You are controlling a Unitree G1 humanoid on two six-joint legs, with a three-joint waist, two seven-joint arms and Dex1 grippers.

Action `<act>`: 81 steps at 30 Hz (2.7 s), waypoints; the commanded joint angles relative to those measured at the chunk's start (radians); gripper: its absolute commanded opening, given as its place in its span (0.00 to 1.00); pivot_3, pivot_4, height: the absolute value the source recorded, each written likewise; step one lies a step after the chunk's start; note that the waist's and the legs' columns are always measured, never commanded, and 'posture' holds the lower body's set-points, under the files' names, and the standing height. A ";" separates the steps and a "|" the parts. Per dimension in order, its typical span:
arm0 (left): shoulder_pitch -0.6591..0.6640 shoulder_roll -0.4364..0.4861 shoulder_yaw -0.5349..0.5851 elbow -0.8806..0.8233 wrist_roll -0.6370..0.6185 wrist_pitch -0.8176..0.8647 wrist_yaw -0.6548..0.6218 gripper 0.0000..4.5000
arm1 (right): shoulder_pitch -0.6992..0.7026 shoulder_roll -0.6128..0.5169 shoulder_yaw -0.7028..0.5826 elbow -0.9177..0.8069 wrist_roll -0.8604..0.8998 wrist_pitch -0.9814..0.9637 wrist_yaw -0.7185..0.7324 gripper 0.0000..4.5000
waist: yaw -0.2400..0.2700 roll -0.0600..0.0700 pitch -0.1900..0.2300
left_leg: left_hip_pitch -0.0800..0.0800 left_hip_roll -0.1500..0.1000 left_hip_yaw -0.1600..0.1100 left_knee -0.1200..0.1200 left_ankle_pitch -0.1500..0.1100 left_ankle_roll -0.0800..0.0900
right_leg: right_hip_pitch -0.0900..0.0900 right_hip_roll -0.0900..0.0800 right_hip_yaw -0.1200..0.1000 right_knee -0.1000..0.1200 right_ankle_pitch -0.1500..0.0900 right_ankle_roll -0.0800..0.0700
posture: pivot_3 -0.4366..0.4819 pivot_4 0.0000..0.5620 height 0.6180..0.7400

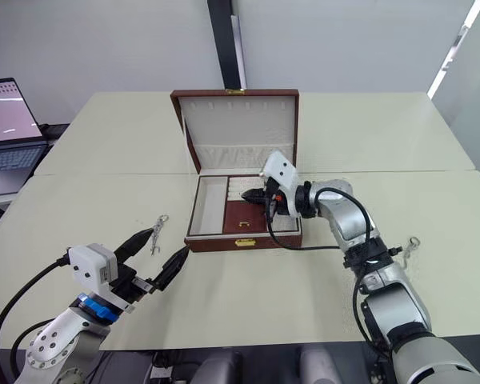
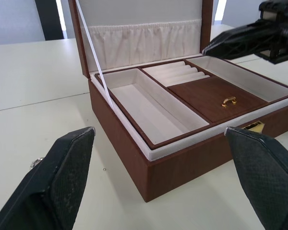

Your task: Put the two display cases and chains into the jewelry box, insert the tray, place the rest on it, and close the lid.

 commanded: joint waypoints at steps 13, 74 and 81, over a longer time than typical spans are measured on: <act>-0.036 0.026 0.001 -0.017 -0.021 0.031 -0.020 1.00 | 0.010 0.013 -0.098 -0.039 0.093 -0.014 0.049 0.01 | 0.000 0.000 0.000 | 0.001 0.000 0.000 0.000 0.000 0.000 | 0.001 0.000 0.000 0.000 0.000 0.000 | 0.48 0.27 1.00; -0.240 0.412 0.408 0.827 0.030 -0.087 -0.199 1.00 | 0.711 -0.589 -0.727 0.111 0.208 -0.184 0.052 0.99 | -0.001 0.000 0.000 | 0.003 0.000 0.002 -0.001 0.000 0.000 | 0.003 0.001 0.001 0.000 0.000 0.000 | 0.48 0.27 1.00; -0.256 0.356 0.423 0.775 0.008 -0.064 -0.120 1.00 | 0.686 -0.580 -0.678 -0.063 0.251 -0.119 0.084 0.99 | -0.003 0.000 0.000 | 0.003 0.001 0.002 -0.001 0.000 0.000 | 0.003 0.001 0.002 0.000 0.000 0.000 | 0.48 0.27 1.00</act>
